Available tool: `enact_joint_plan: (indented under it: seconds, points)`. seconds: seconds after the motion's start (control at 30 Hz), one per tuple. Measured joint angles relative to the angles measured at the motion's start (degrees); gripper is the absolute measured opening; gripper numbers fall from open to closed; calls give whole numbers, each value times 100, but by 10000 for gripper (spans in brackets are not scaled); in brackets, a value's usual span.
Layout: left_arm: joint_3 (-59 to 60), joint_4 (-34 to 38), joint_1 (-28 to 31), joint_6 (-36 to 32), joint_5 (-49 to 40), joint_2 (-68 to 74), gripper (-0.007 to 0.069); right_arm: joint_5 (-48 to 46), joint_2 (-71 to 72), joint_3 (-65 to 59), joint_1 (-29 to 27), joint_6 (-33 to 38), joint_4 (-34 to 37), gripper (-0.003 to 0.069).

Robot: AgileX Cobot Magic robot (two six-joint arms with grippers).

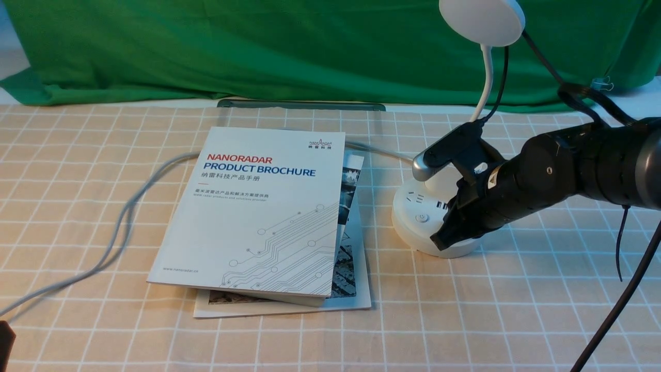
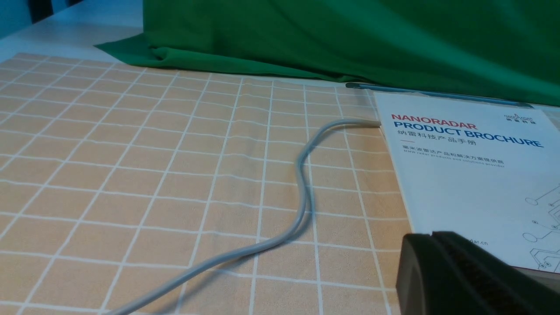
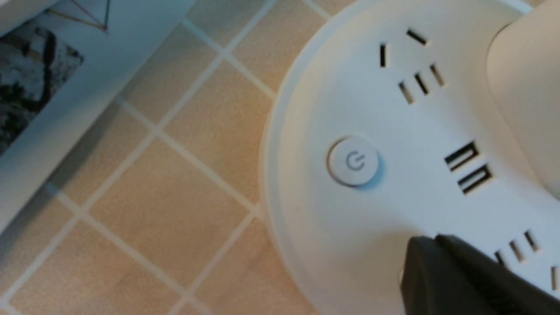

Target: Turn on the table lamp on the light coffee tablecloth with your hand.

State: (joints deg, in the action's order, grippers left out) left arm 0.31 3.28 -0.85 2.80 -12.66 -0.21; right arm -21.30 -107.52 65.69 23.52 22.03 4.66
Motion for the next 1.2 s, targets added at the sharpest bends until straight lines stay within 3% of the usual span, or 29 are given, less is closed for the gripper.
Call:
enact_joint_plan:
  seconds: [0.43, 0.63, 1.2]
  points:
    - [0, 0, 0, 0, 0, 0, 21, -215, 719, -39, 0, -163, -6, 30]
    - [0, 0, 0, 0, 0, 0, 21, -513, 2146, -240, 0, -378, -6, 30]
    - [0, 0, 0, 0, 0, 0, 21, 44, 7504, -3227, 0, -936, -6, 38]
